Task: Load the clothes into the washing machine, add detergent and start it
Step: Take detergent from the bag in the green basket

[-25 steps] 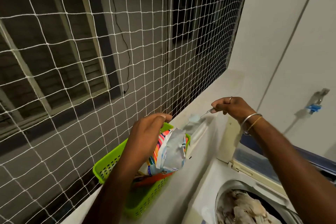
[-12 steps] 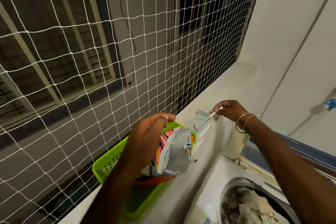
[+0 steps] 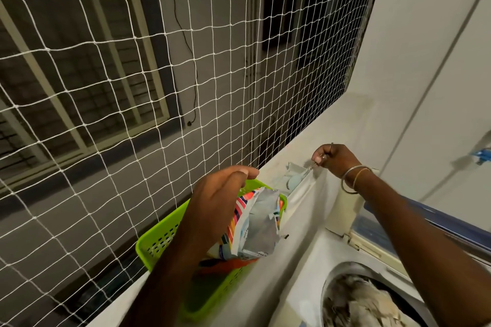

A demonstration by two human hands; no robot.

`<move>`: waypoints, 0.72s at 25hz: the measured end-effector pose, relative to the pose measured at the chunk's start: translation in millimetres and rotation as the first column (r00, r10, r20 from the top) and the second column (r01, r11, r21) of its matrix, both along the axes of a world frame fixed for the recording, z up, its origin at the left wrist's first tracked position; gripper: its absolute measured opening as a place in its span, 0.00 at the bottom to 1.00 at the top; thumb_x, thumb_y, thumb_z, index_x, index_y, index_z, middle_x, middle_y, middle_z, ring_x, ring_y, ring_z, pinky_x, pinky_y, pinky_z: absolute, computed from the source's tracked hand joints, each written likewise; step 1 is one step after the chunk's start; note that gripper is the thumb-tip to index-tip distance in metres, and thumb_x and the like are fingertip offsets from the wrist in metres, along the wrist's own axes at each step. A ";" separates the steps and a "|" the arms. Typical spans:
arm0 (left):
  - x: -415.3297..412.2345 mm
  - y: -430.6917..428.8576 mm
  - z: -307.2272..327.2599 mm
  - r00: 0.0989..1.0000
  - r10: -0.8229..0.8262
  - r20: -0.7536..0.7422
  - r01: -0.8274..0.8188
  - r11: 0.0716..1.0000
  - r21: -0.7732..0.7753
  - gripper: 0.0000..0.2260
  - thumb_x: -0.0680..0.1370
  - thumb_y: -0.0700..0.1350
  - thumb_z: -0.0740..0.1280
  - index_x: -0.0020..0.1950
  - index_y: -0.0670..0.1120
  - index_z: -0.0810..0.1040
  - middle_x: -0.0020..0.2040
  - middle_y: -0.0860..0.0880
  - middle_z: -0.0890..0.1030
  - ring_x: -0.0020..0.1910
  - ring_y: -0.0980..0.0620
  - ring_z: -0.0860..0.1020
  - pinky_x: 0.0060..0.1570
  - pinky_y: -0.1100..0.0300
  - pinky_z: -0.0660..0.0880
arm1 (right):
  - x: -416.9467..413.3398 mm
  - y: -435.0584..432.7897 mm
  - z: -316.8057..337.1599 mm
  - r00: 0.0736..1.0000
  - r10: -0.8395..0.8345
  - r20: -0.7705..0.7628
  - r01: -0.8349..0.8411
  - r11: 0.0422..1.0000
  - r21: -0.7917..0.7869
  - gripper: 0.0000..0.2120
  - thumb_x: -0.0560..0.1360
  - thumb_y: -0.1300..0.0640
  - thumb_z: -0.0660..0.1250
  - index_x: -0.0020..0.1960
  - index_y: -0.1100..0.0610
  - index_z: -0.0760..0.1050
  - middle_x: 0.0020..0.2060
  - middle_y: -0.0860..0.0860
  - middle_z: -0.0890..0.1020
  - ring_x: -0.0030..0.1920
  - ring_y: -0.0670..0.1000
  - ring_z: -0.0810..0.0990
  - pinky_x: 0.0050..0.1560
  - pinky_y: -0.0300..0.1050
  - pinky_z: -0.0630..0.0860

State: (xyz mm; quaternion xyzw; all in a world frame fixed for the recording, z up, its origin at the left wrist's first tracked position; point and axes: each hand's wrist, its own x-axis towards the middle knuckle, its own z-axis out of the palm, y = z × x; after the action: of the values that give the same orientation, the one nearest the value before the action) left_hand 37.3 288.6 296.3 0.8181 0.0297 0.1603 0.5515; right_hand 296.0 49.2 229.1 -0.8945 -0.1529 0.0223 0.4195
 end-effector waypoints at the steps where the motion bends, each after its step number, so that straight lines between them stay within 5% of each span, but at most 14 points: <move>1: 0.4 0.6 -0.5 1.000 0.005 -0.008 -0.005 1.000 -0.012 0.18 0.79 0.50 0.55 0.53 0.53 0.84 0.51 0.58 0.85 0.54 0.57 0.81 0.62 0.49 0.77 | -1.8 1.2 -0.7 1.000 0.011 0.000 -0.011 1.000 0.012 0.16 0.74 0.72 0.65 0.35 0.54 0.79 0.34 0.49 0.81 0.38 0.49 0.76 0.43 0.39 0.73; 11: 0.2 -0.6 0.6 0.998 0.016 -0.055 -0.017 1.000 -0.022 0.19 0.78 0.55 0.54 0.54 0.55 0.84 0.52 0.59 0.84 0.54 0.59 0.81 0.62 0.50 0.77 | -0.2 -5.2 1.9 0.995 0.018 0.098 -0.015 0.999 -0.030 0.16 0.74 0.69 0.68 0.36 0.49 0.78 0.34 0.50 0.81 0.38 0.49 0.75 0.42 0.41 0.71; 18: -5.2 -4.6 4.5 0.999 0.014 -0.036 -0.015 1.000 -0.016 0.18 0.77 0.54 0.54 0.51 0.56 0.84 0.51 0.61 0.84 0.53 0.62 0.81 0.62 0.57 0.77 | -4.1 -1.6 -0.3 0.986 -0.071 0.149 0.077 0.997 -0.033 0.14 0.73 0.68 0.68 0.36 0.50 0.80 0.35 0.50 0.83 0.41 0.53 0.79 0.52 0.54 0.78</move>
State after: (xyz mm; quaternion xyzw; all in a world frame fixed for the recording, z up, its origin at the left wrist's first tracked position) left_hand 32.1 283.9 300.8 0.8162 0.0469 0.1491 0.5562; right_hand 291.9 47.7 228.7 -0.9066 -0.1498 -0.0566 0.3904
